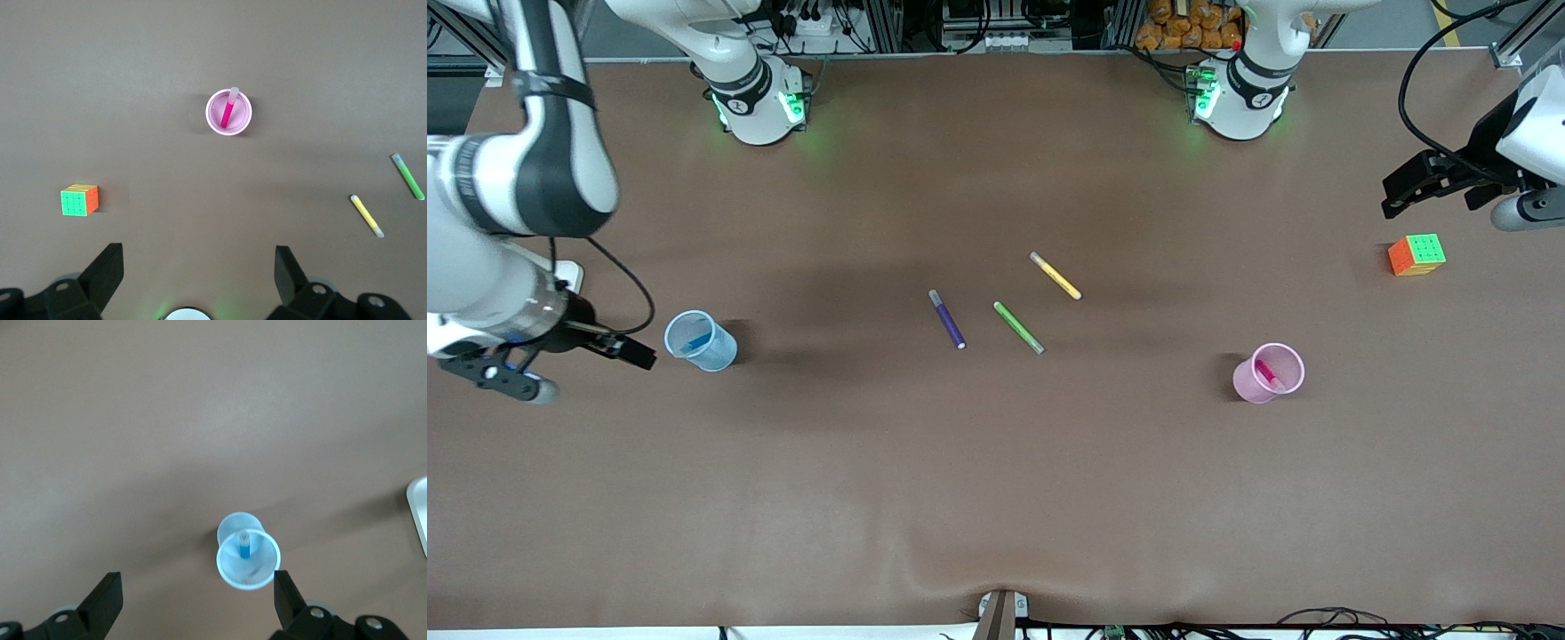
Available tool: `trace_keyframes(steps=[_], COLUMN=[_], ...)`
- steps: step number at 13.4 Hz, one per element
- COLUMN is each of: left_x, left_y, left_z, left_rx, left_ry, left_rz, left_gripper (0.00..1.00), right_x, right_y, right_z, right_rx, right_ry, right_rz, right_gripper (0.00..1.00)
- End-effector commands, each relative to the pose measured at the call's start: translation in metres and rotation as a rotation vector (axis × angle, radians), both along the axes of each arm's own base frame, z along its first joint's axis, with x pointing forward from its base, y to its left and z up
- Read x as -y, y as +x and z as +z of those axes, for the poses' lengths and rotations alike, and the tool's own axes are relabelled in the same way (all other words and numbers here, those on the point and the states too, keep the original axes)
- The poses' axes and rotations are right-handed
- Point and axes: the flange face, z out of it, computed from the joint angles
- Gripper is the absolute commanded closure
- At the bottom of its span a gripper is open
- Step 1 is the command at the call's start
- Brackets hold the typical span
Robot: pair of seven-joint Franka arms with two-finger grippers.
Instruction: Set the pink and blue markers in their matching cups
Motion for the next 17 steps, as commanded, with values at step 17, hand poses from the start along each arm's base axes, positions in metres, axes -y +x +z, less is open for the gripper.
trace_keyframes(steps=[17], left_x=[-0.007], left_y=[-0.005], left_z=[0.008], left_rx=[0.012], left_ry=[-0.016], left_rz=[-0.037], left_gripper=[0.00], right_x=[0.033], right_y=[-0.082], right_z=[0.132], right_rx=[-0.061], right_ry=[0.054], right_rz=[0.405], right_gripper=[0.00])
